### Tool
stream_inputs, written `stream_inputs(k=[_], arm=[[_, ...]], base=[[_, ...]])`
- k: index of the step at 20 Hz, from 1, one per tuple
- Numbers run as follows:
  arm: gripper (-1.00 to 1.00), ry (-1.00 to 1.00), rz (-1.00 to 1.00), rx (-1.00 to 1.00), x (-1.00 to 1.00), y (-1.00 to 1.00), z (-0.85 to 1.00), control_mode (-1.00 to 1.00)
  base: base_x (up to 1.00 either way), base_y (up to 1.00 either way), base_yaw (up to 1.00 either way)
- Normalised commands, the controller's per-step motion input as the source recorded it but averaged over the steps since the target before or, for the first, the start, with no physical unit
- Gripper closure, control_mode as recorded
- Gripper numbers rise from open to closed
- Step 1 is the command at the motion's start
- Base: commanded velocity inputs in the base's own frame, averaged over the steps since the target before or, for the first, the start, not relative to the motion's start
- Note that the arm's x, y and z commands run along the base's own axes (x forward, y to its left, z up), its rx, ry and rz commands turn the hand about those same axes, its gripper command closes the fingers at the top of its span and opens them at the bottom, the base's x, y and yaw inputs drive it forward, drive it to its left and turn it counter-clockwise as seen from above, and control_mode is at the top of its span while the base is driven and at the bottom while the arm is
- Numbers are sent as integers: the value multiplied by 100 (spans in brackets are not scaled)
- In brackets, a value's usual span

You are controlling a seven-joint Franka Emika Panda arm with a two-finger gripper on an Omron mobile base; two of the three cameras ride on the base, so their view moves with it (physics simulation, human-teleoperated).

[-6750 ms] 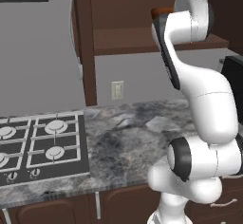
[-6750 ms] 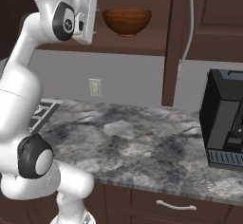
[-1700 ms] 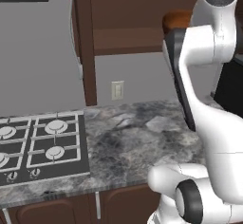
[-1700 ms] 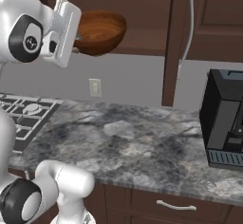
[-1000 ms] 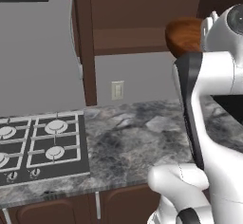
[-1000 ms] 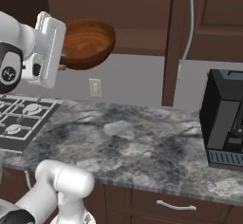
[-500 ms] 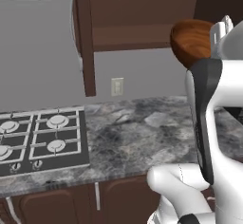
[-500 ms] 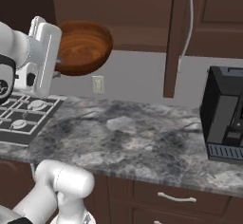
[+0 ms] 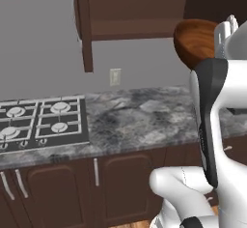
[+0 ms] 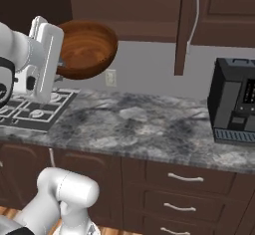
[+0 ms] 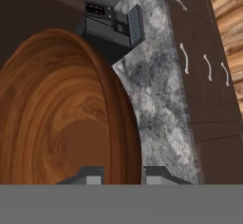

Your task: Move the bowls from the cabinet to the plates on the dining table.

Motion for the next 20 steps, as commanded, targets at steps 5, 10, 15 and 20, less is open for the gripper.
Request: stream_inputs(k=[5, 10, 15, 20], arm=[[100, 0, 0, 0, 0, 0, 0, 100], [100, 0, 0, 0, 0, 0, 0, 100], [100, 0, 0, 0, 0, 0, 0, 100], [100, 0, 0, 0, 0, 0, 0, 100]], base=[[-62, 19, 0], [-62, 18, 0], [-62, 18, 0], [-34, 16, 12]])
